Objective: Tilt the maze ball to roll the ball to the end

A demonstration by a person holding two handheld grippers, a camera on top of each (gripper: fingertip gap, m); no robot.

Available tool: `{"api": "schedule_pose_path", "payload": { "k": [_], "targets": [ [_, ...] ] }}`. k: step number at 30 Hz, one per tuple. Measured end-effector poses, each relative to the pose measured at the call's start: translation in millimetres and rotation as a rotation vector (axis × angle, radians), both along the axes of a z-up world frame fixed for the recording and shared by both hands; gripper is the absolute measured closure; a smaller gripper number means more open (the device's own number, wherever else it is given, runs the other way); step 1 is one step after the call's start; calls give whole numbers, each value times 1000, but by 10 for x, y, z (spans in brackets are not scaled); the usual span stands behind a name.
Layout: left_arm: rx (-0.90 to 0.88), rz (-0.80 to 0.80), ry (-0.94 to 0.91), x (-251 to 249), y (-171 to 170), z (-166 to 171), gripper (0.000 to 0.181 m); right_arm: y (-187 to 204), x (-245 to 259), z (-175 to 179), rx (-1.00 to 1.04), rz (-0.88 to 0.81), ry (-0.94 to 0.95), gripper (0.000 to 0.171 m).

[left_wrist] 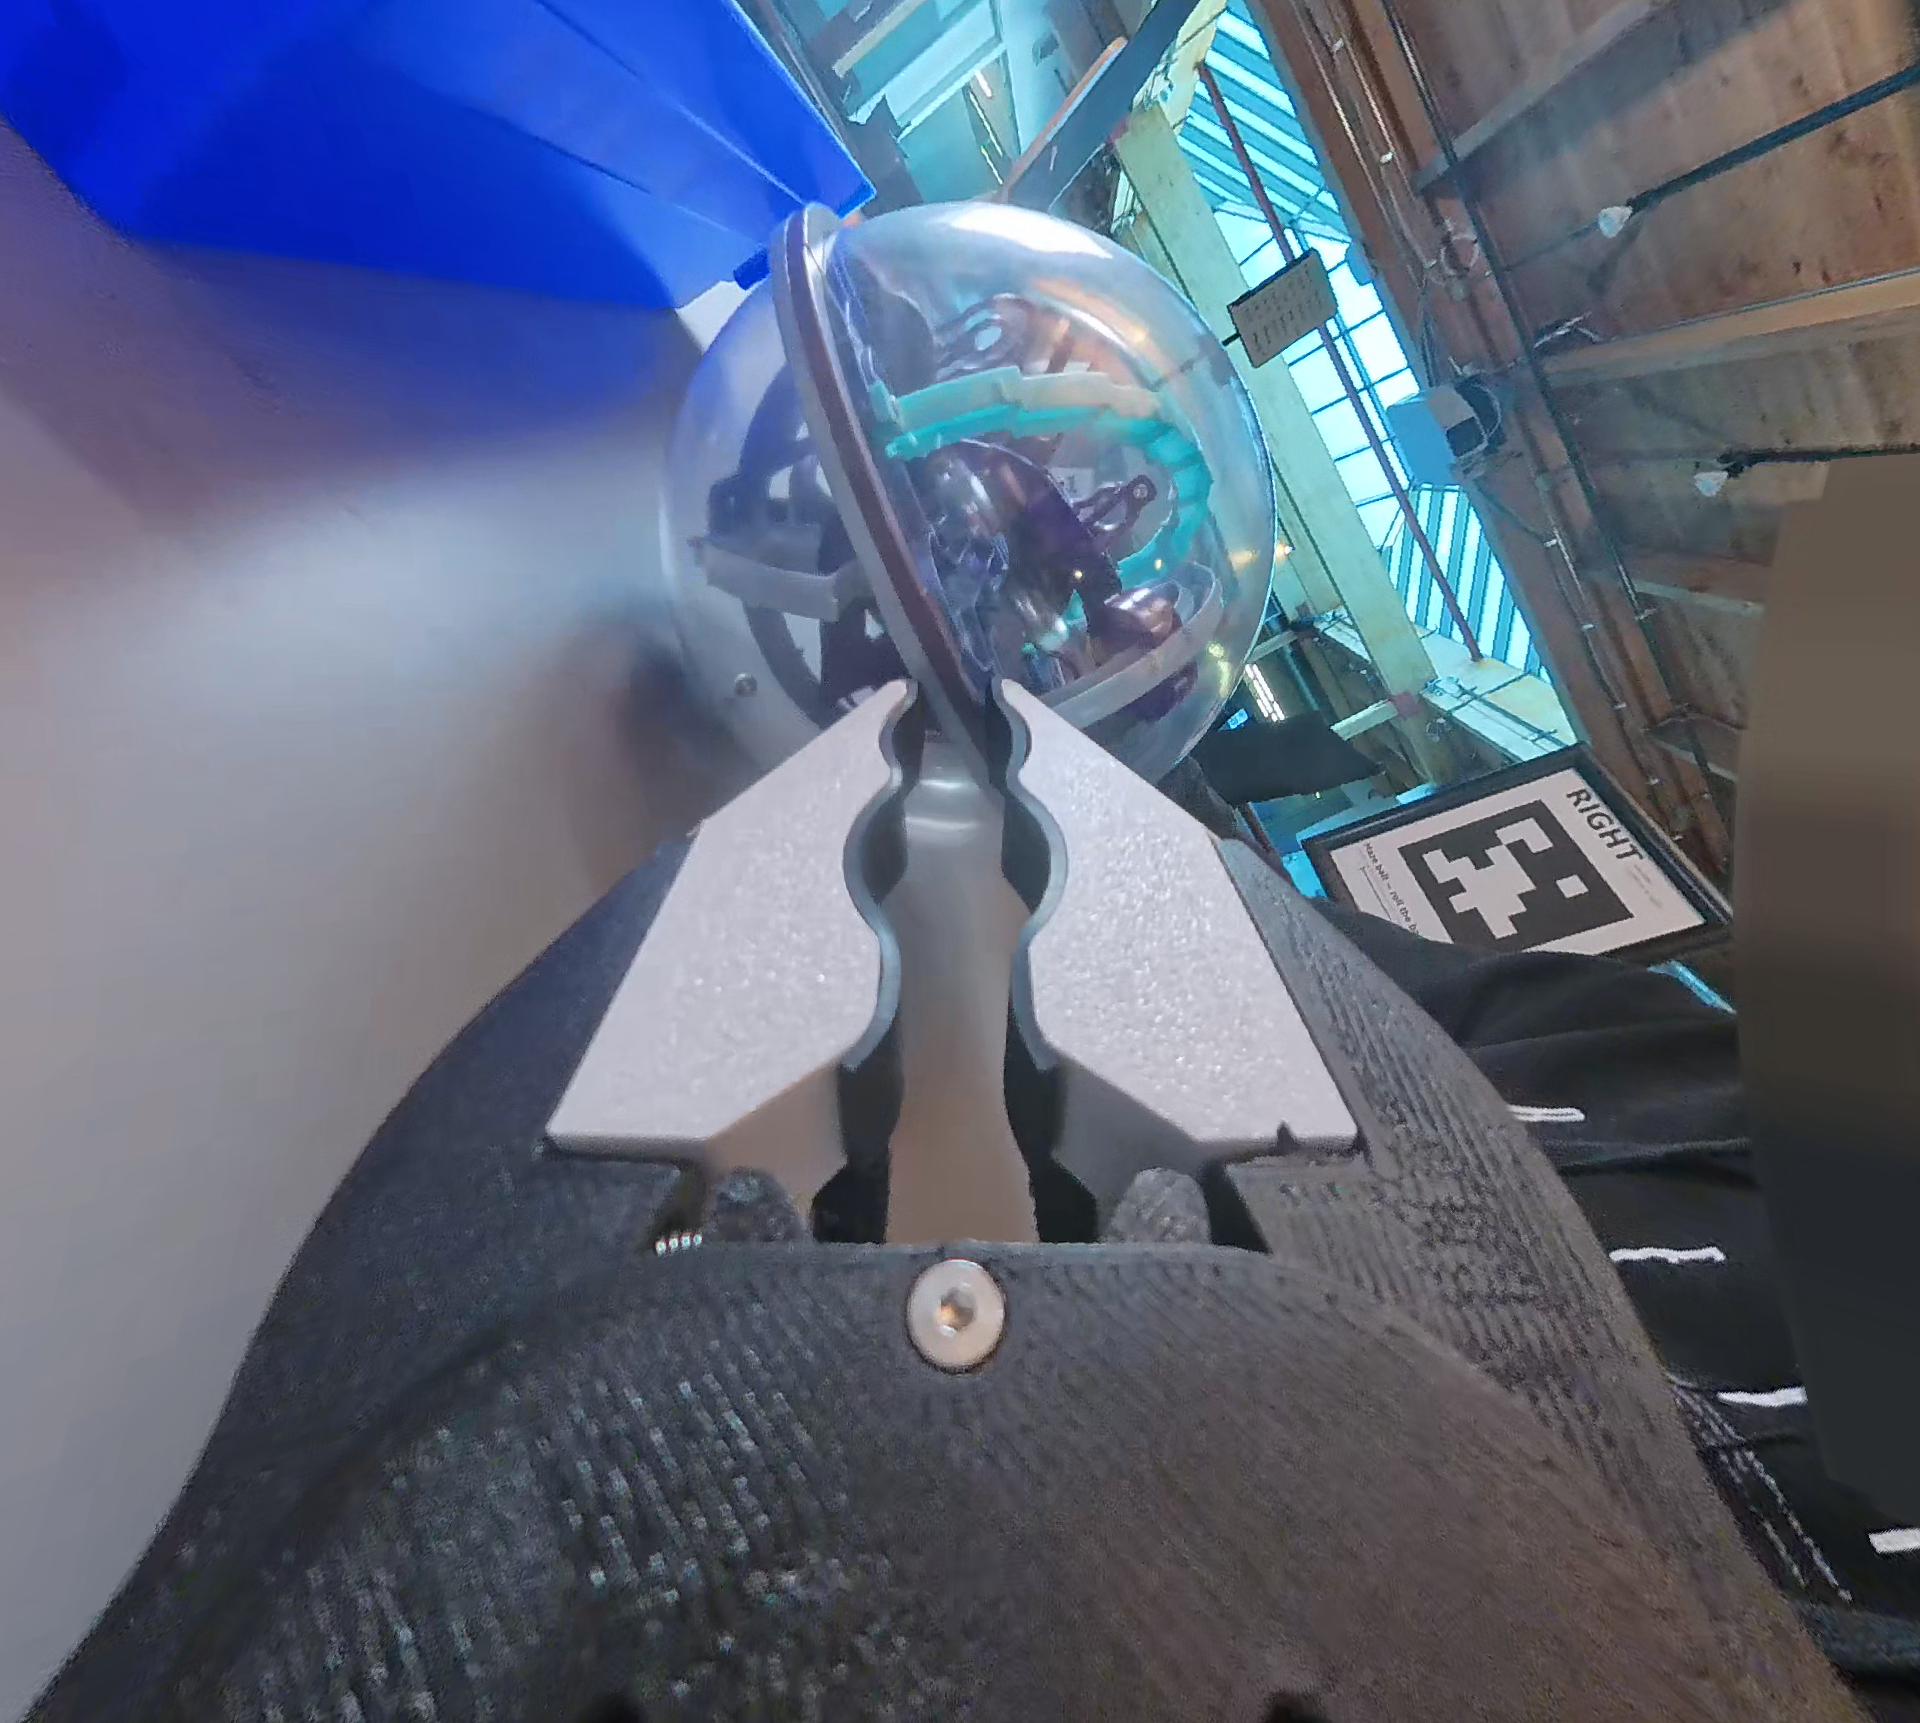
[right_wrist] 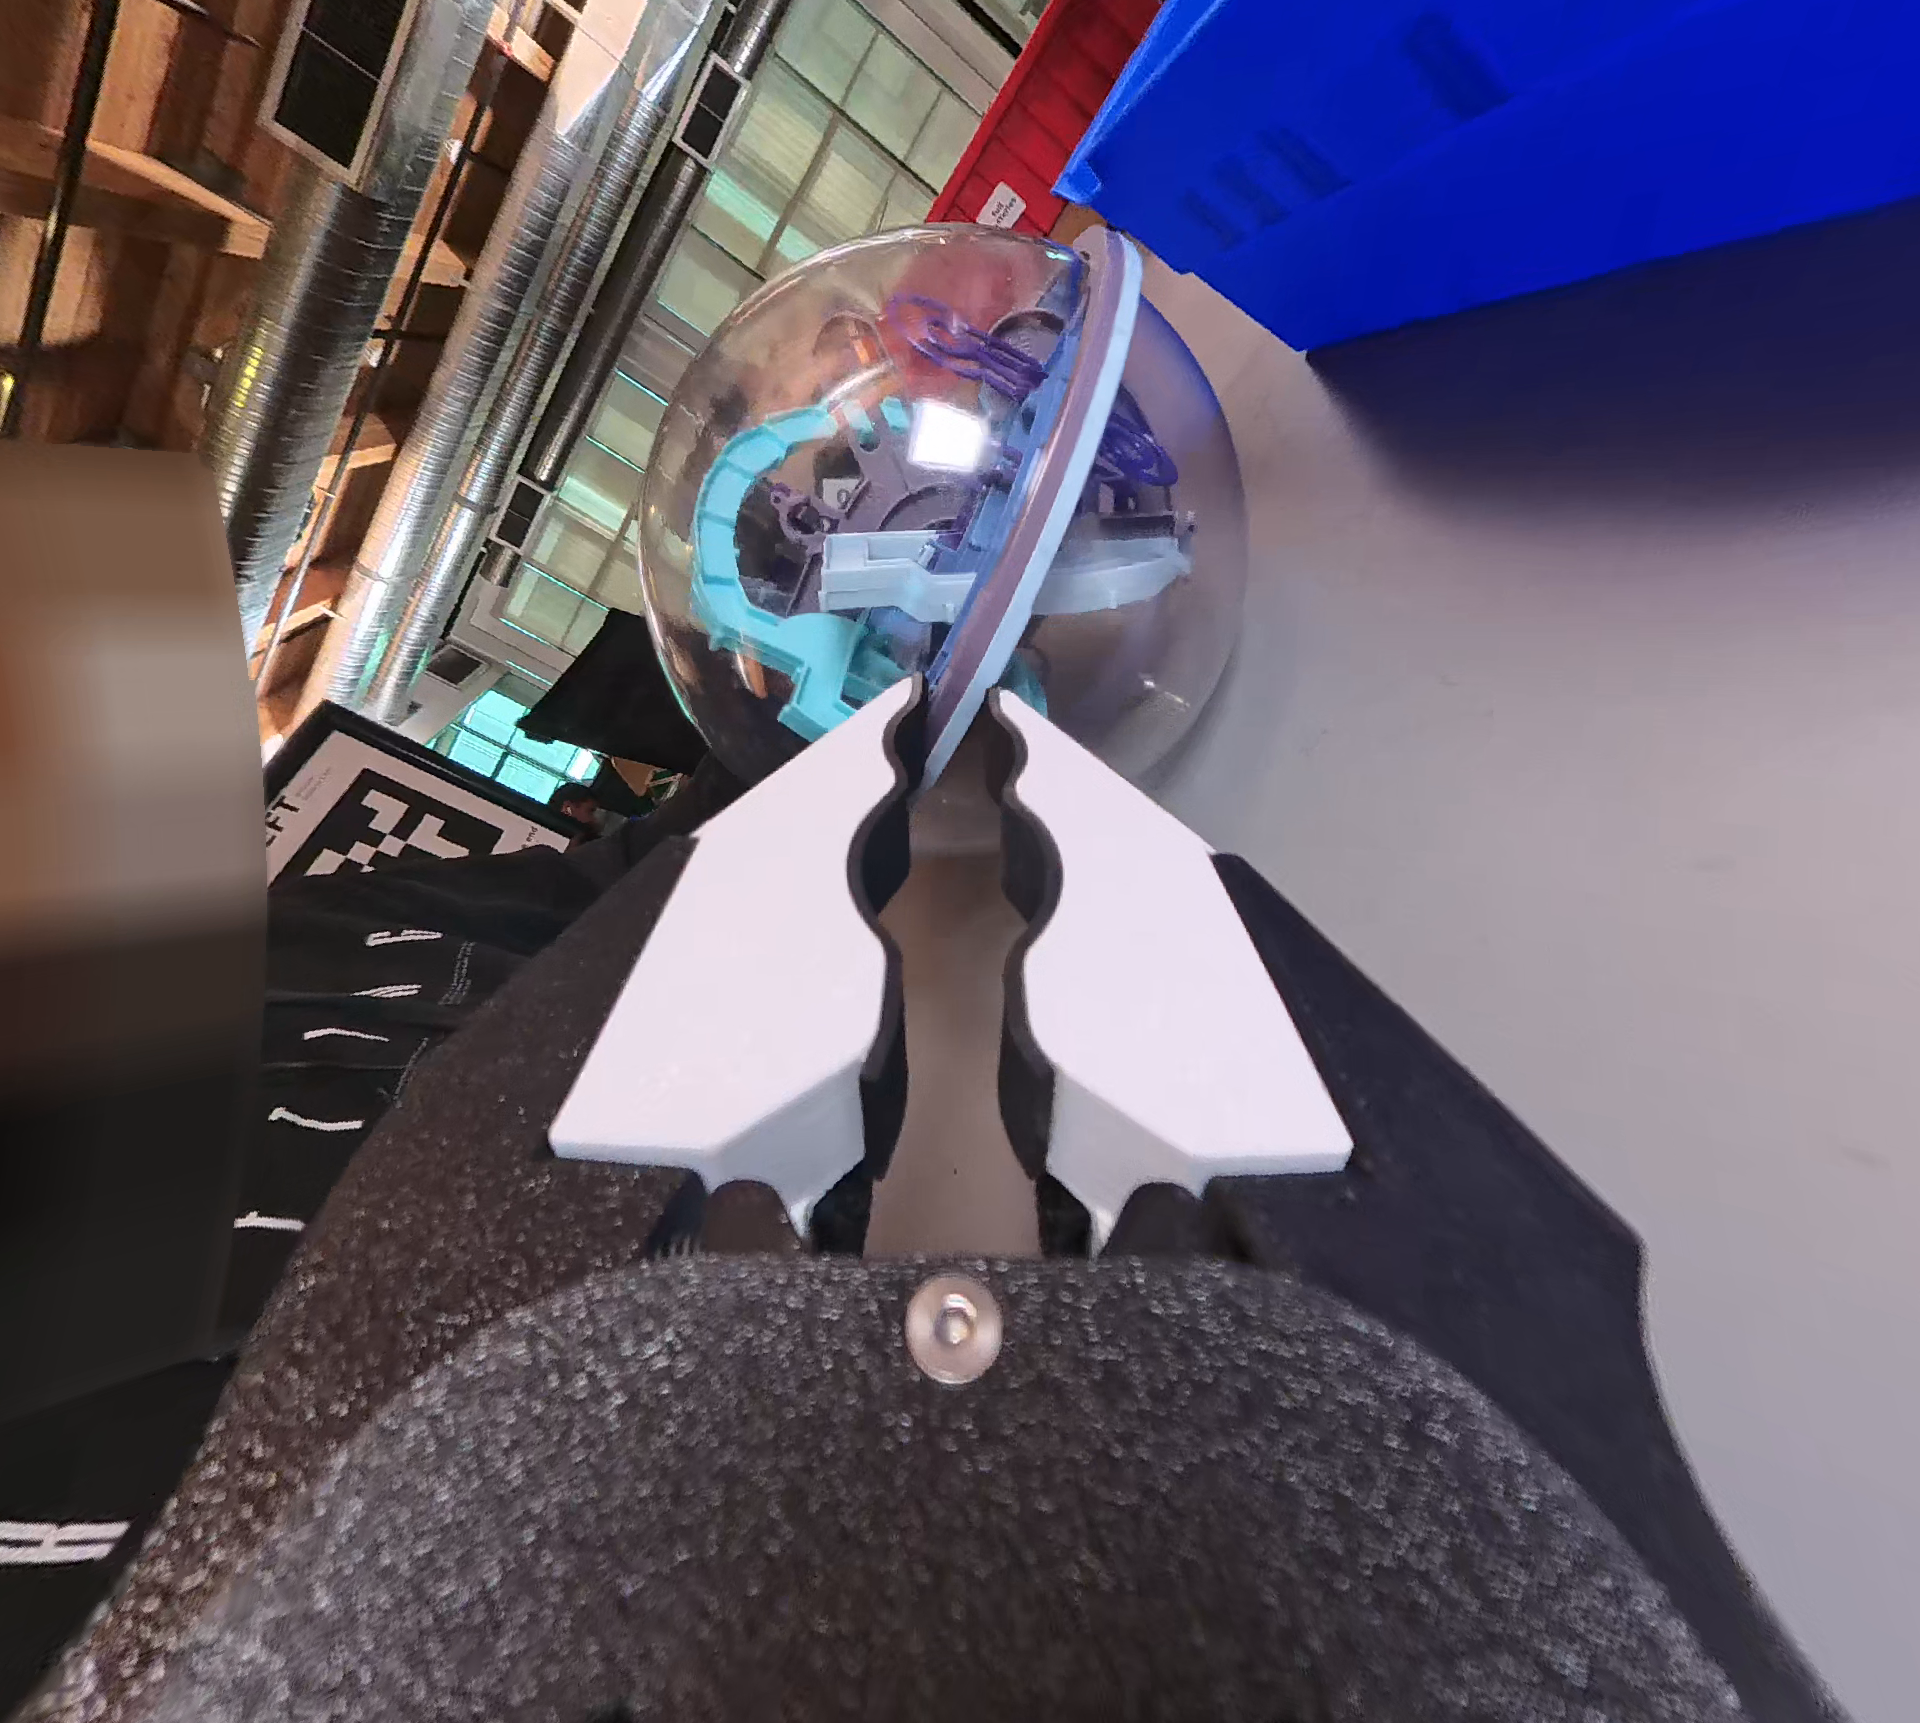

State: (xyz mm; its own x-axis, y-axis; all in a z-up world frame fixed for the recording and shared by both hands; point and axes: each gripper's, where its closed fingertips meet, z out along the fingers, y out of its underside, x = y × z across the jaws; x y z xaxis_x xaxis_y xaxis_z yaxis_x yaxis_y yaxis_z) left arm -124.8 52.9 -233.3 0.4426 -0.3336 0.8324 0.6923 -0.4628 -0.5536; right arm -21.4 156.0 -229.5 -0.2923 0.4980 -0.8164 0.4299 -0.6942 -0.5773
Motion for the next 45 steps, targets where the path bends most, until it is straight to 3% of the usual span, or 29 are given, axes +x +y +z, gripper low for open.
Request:
{"api": "schedule_pose_path", "payload": {
  "k": [5, 8, 19, 25, 30, 37, 41, 45],
  "targets": [
    [69, -35, 92, 150, -32, 131, 174, 80, 19, 300, 64, -55, 103, 165],
    [165, -20, 149, 190, -18, 408, 174, 107, 31, 660, 167, -81, 178, 165],
    [597, 91, 471, 220, -214, 2103, 174, -195, 194, 2406, 541, -142, 553, 166],
    [789, 153, 654, 403, -388, 2903, 174, -298, 370, 2966, 577, -194, 753, 166],
    [912, 182, 760, 637, -529, 3260, 174, -331, 487, 3070, 564, -204, 888, 166],
    [987, 219, 816, 750, -647, 3289, 175, -371, 449, 2913, 546, -165, 948, 166],
    [907, 216, 700, 473, -516, 3189, 175, -324, 298, 2805, 646, -212, 859, 166],
    [823, 216, 570, 220, -289, 3023, 175, -155, 103, 2581, 569, -218, 771, 166]
  ]
}}
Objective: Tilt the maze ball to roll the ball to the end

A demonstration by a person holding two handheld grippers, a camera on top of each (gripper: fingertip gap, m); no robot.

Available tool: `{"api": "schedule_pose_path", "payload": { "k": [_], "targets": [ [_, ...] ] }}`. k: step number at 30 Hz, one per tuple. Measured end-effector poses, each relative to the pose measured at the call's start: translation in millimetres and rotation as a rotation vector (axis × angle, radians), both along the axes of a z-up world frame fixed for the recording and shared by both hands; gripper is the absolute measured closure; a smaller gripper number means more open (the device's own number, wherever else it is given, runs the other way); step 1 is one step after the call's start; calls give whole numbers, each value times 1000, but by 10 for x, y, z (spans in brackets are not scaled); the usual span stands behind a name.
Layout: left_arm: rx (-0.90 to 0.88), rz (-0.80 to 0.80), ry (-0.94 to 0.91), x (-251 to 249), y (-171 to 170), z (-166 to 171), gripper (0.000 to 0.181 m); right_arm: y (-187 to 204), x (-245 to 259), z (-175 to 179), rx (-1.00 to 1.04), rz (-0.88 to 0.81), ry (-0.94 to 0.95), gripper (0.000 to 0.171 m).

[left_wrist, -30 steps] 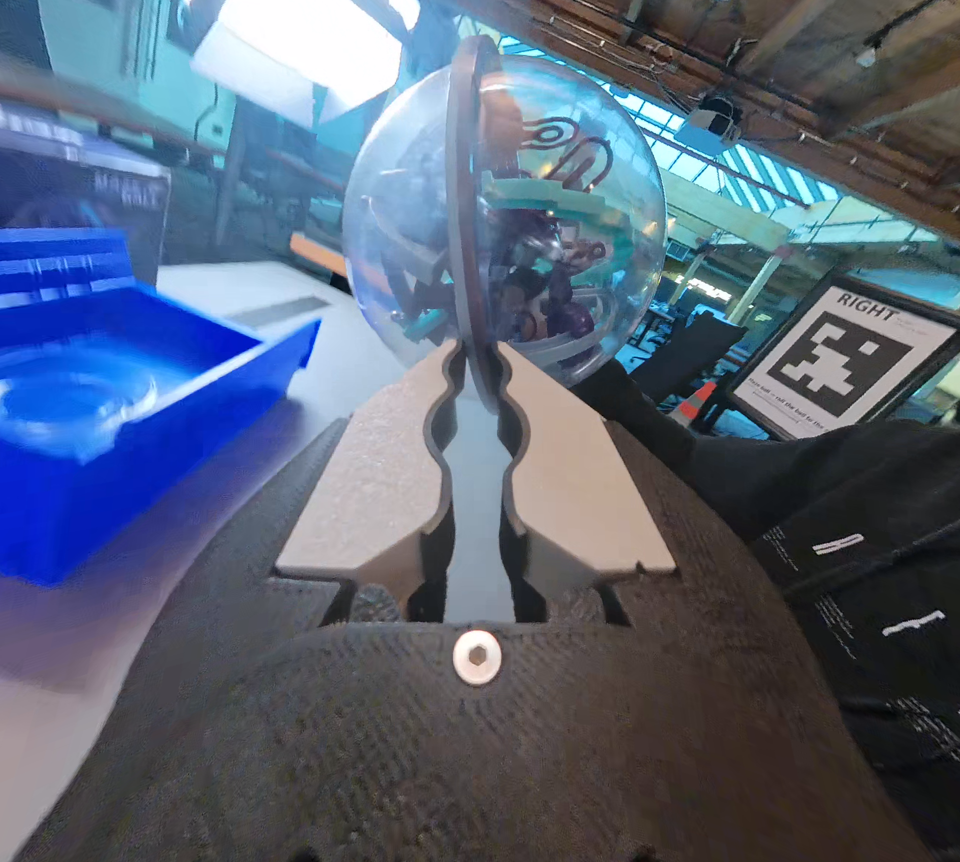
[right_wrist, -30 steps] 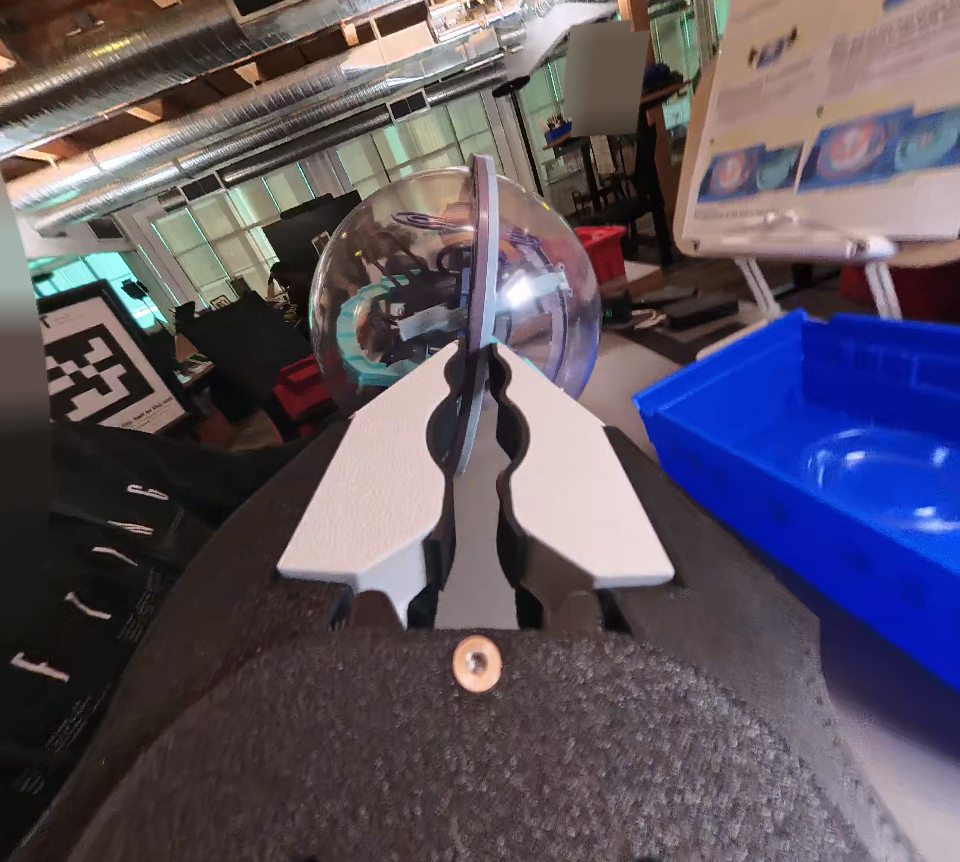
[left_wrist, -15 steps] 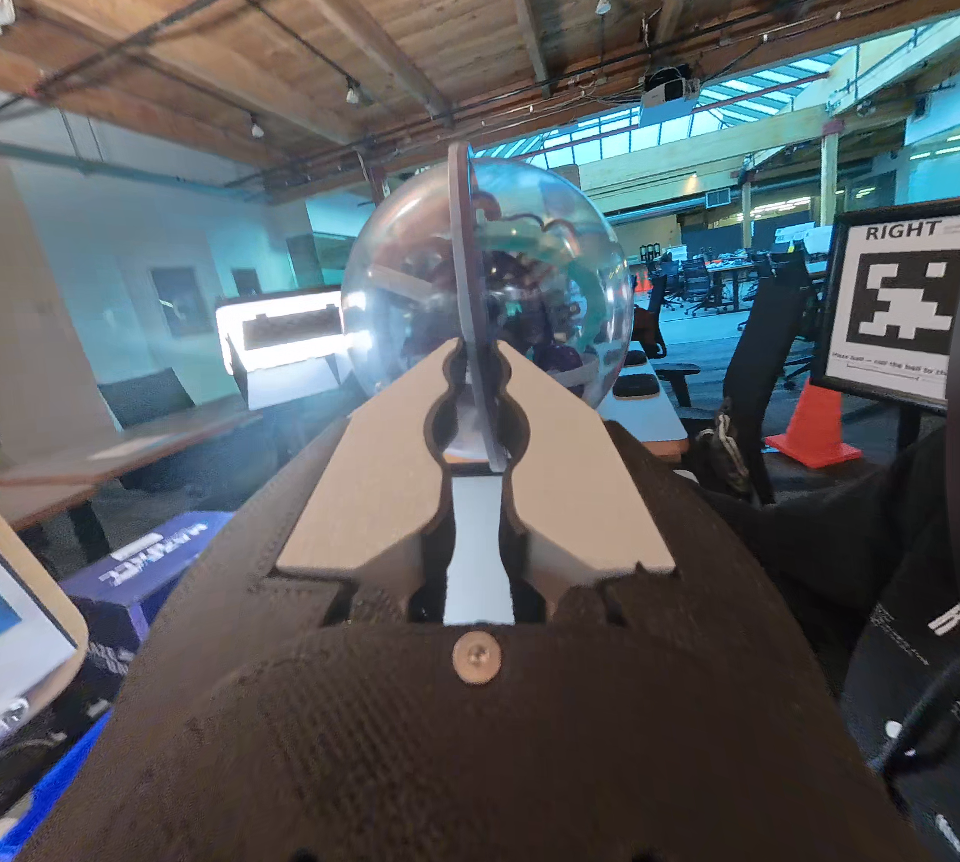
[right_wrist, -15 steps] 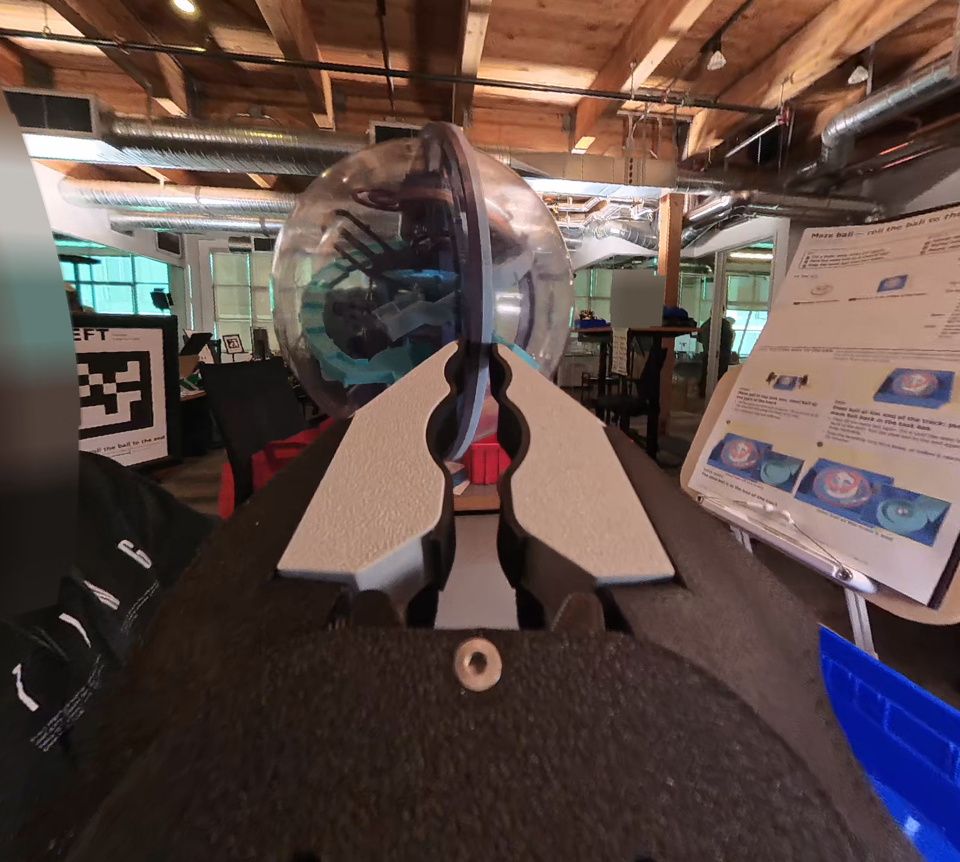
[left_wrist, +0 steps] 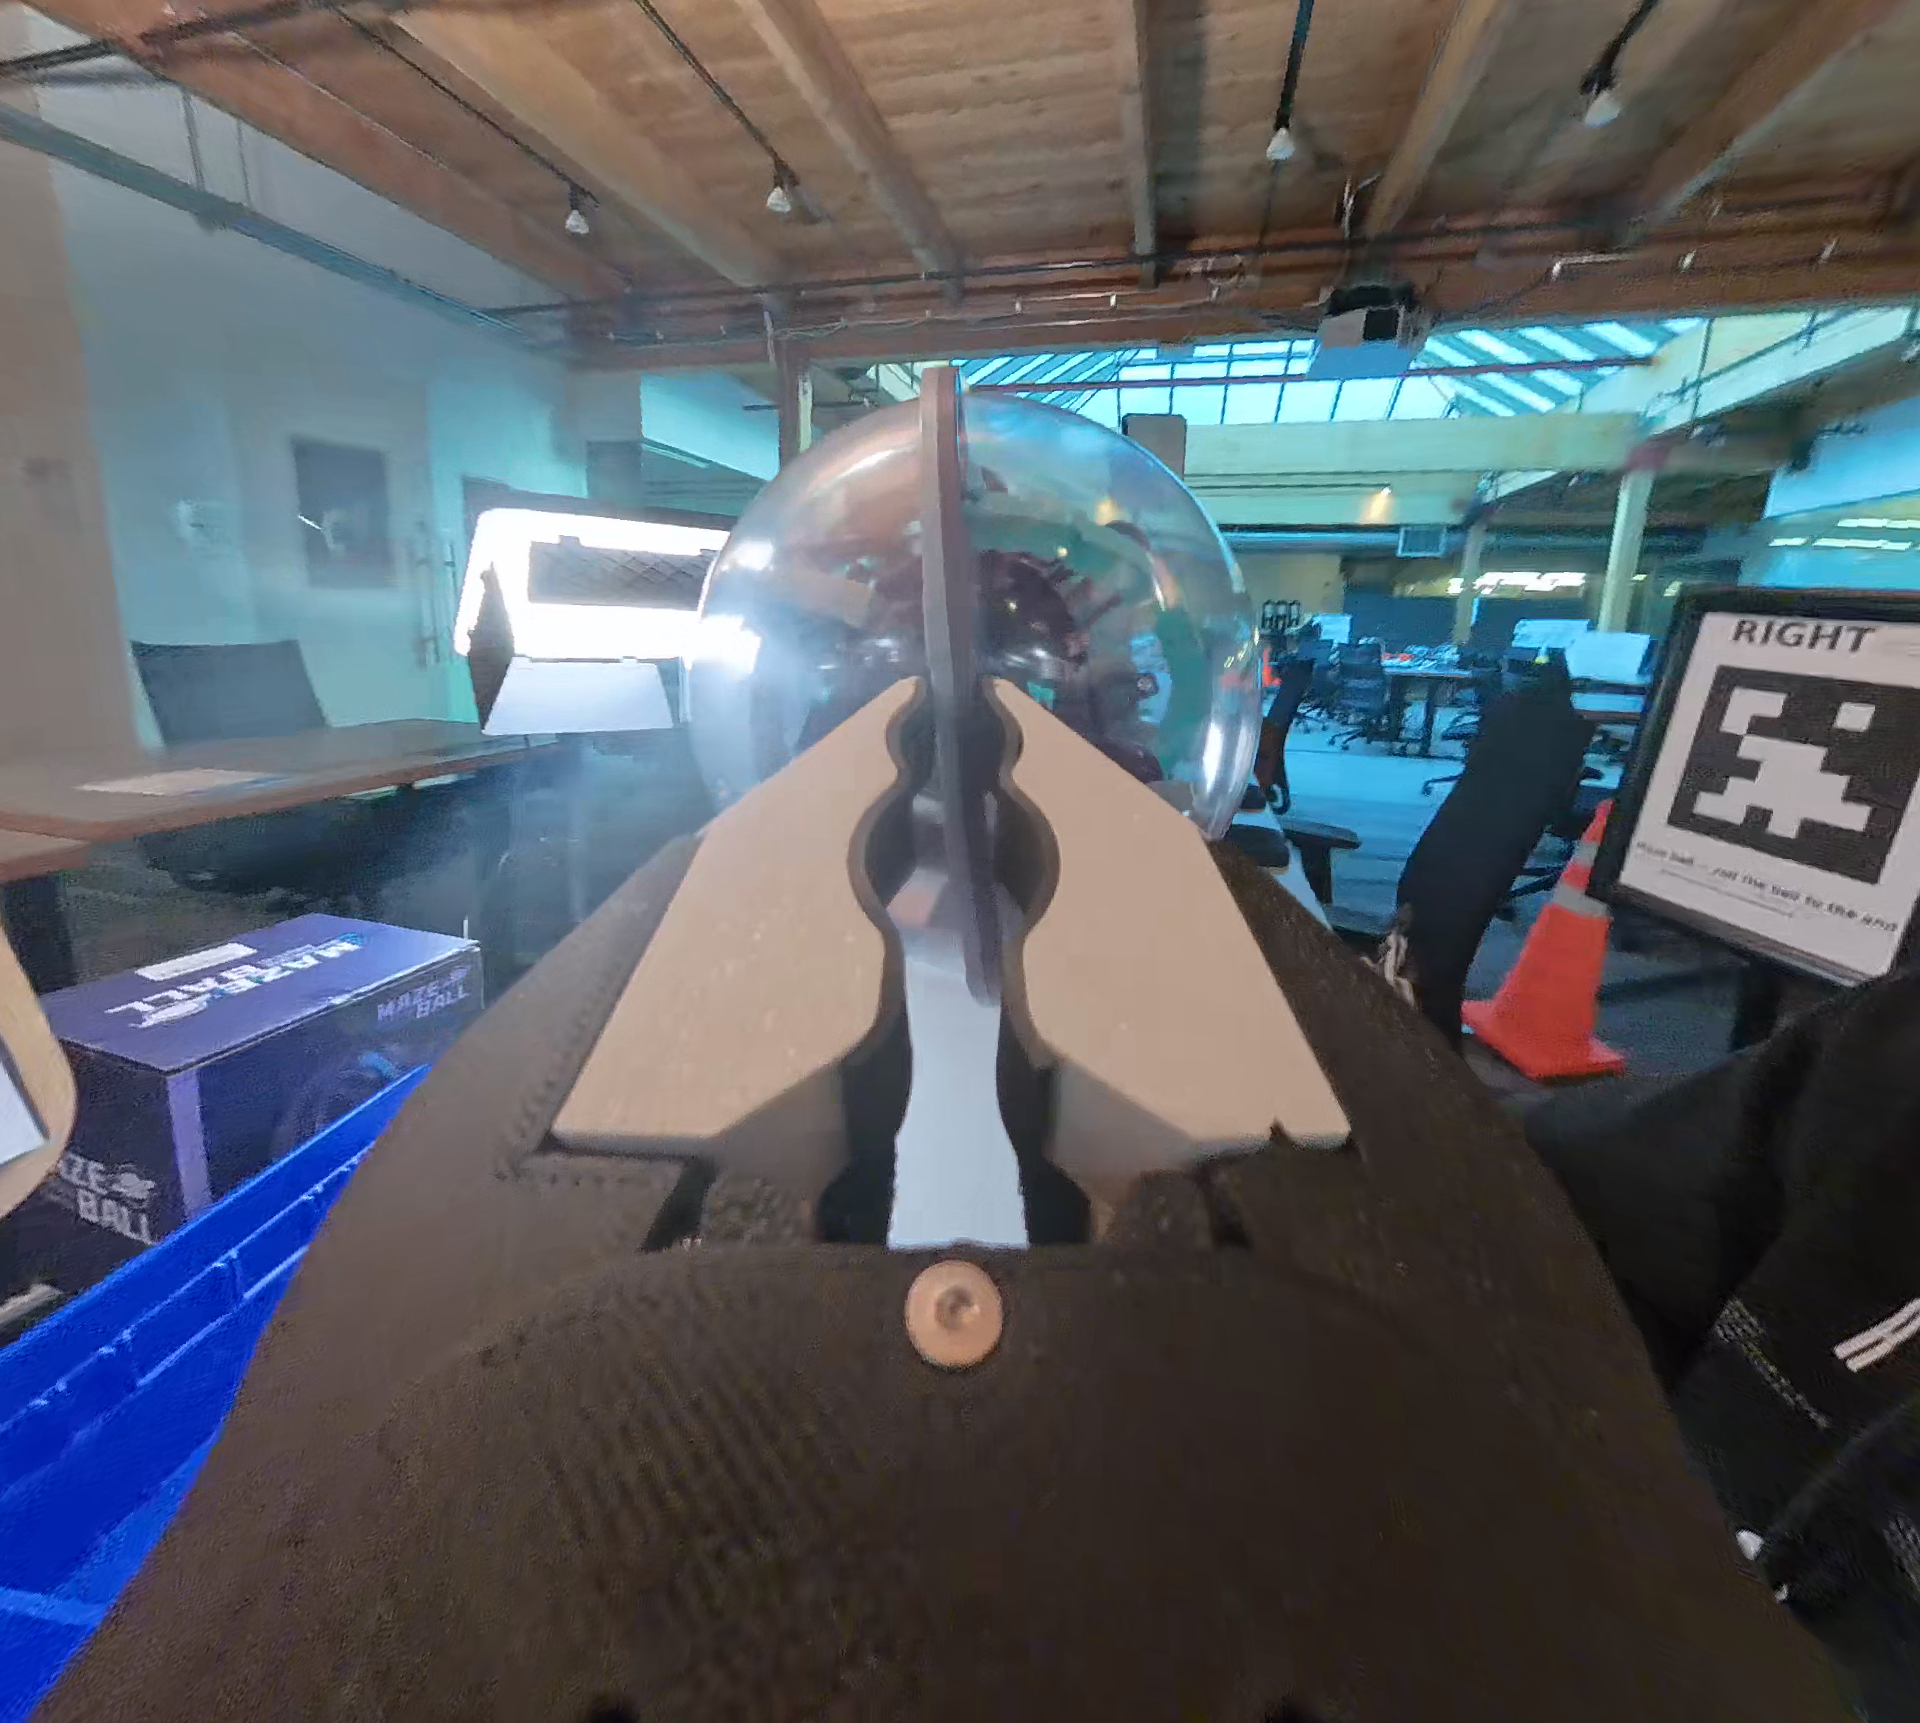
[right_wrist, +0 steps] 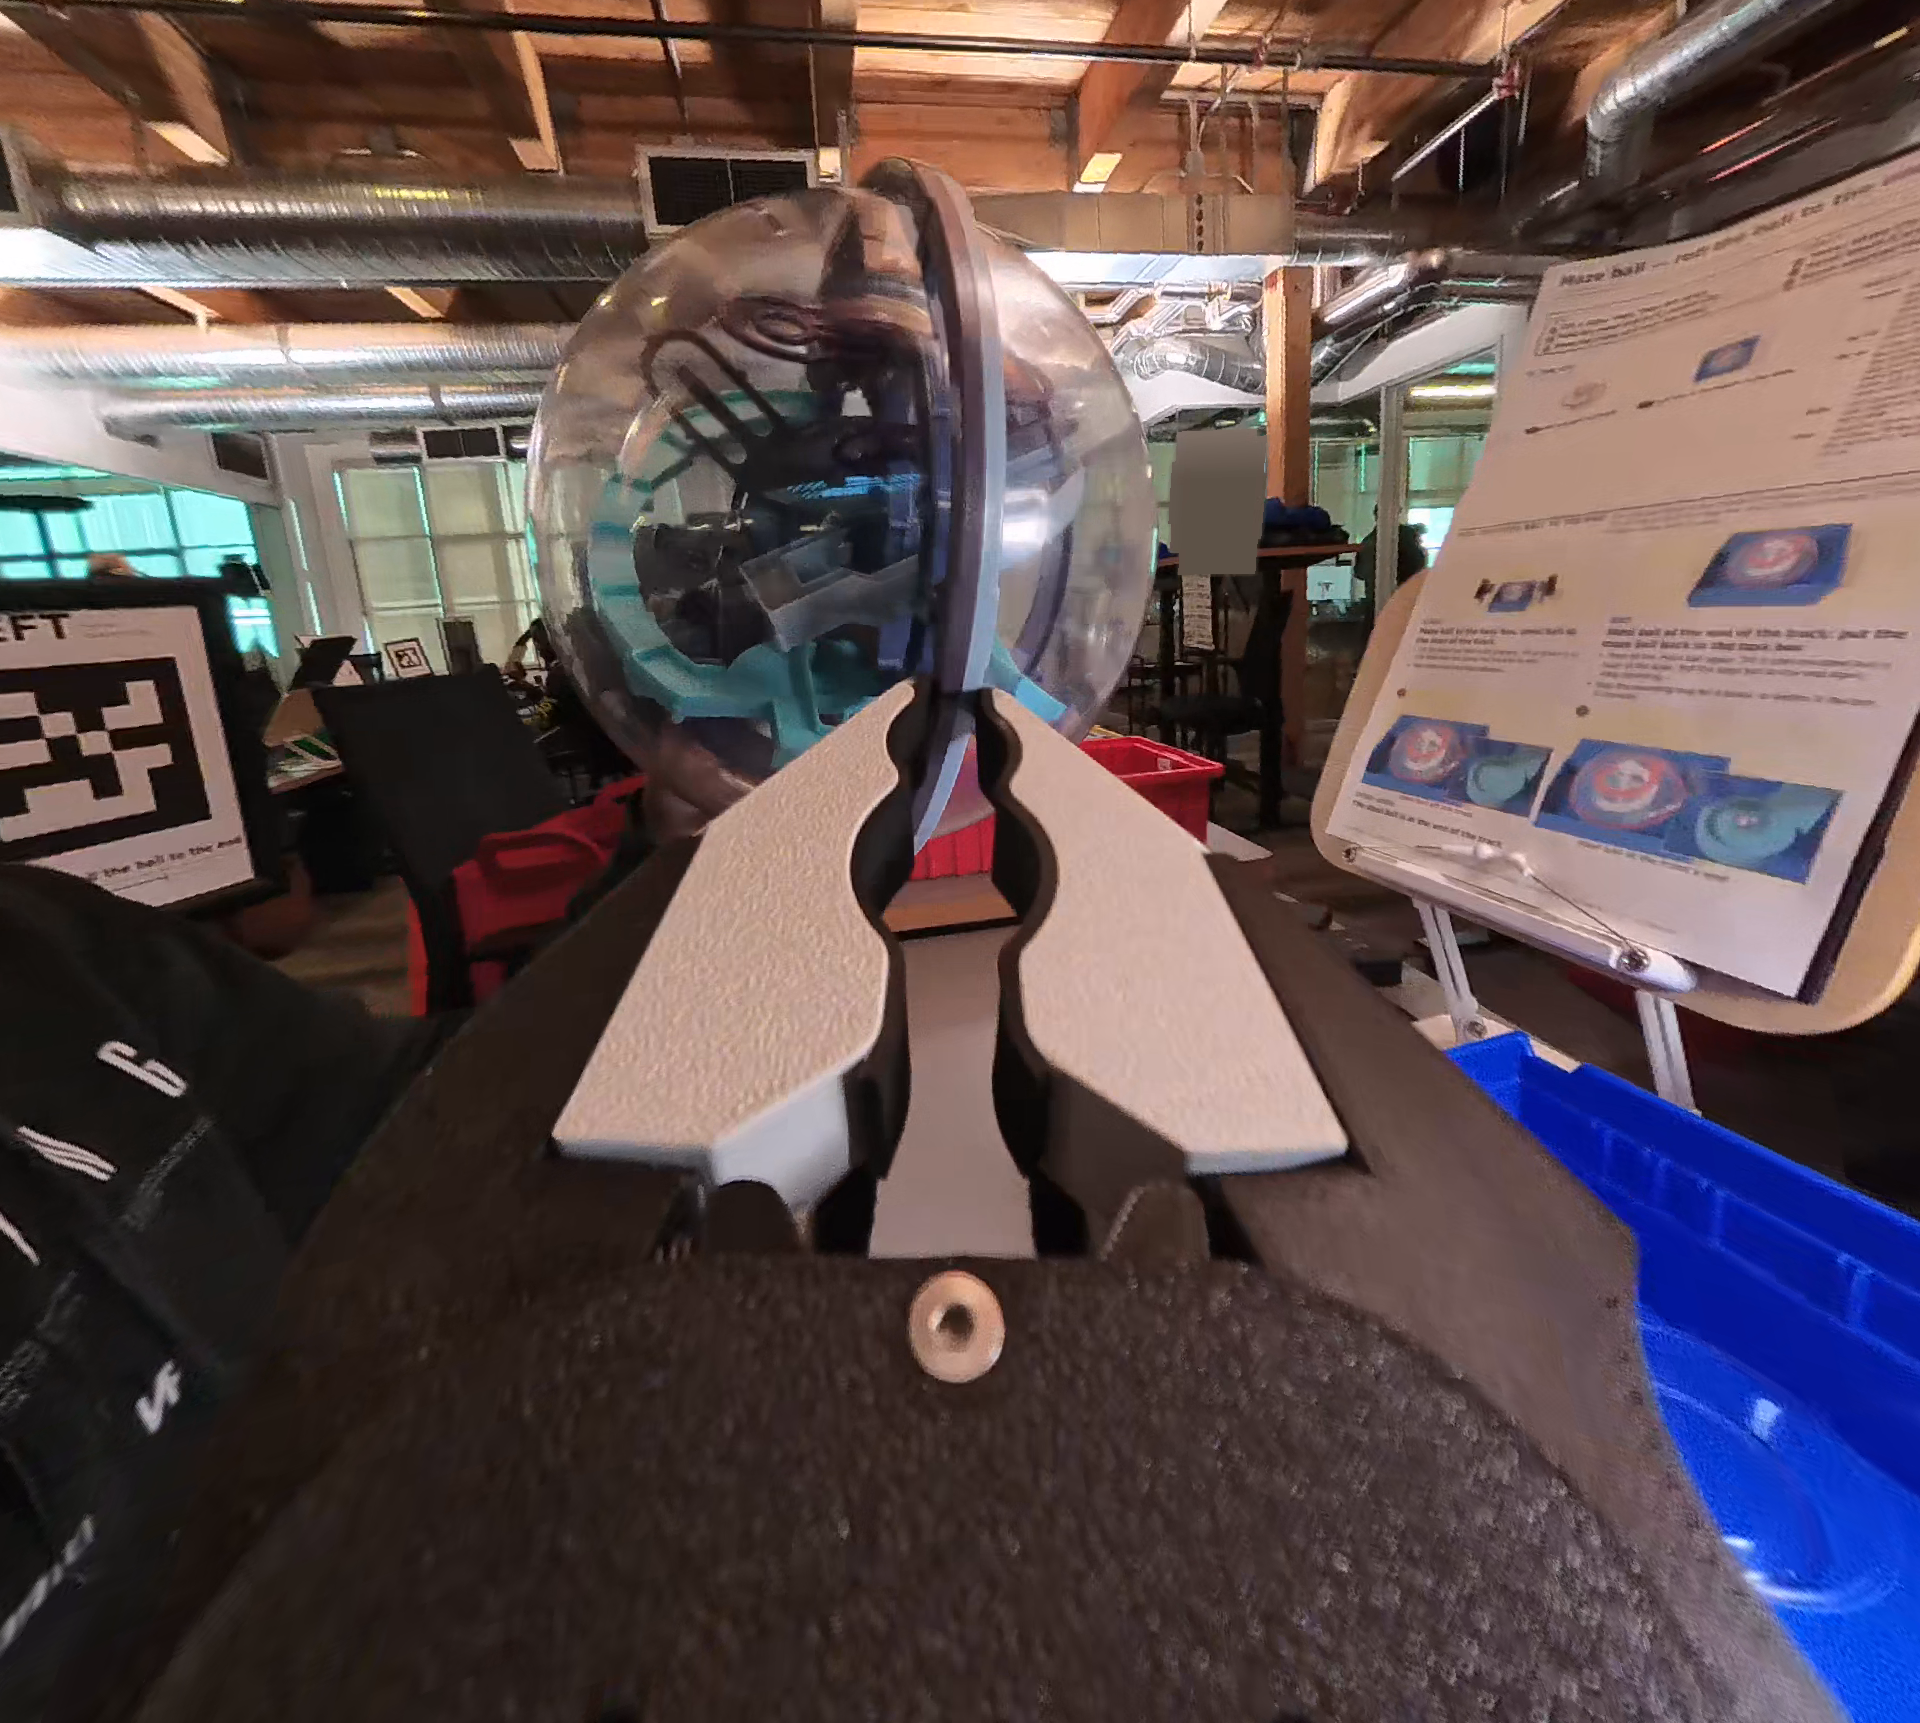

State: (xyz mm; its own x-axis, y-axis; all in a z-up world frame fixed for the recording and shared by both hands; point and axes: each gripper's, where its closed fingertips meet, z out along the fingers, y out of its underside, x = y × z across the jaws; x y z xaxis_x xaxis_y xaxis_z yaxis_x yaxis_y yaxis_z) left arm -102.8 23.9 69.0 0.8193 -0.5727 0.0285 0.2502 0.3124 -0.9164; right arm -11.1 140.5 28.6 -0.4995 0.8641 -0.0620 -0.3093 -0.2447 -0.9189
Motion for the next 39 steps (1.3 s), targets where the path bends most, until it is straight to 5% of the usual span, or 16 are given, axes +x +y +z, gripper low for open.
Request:
{"api": "schedule_pose_path", "payload": {
  "k": [25, 39],
  "targets": [
    [355, -70, 132, 299, -304, 113, 175, -264, 365, 398, 288, -238, 196, 165],
    [373, -103, 84, 374, -197, 37, 174, -266, 560, 580, 356, -402, 185, 167]
  ]
}}
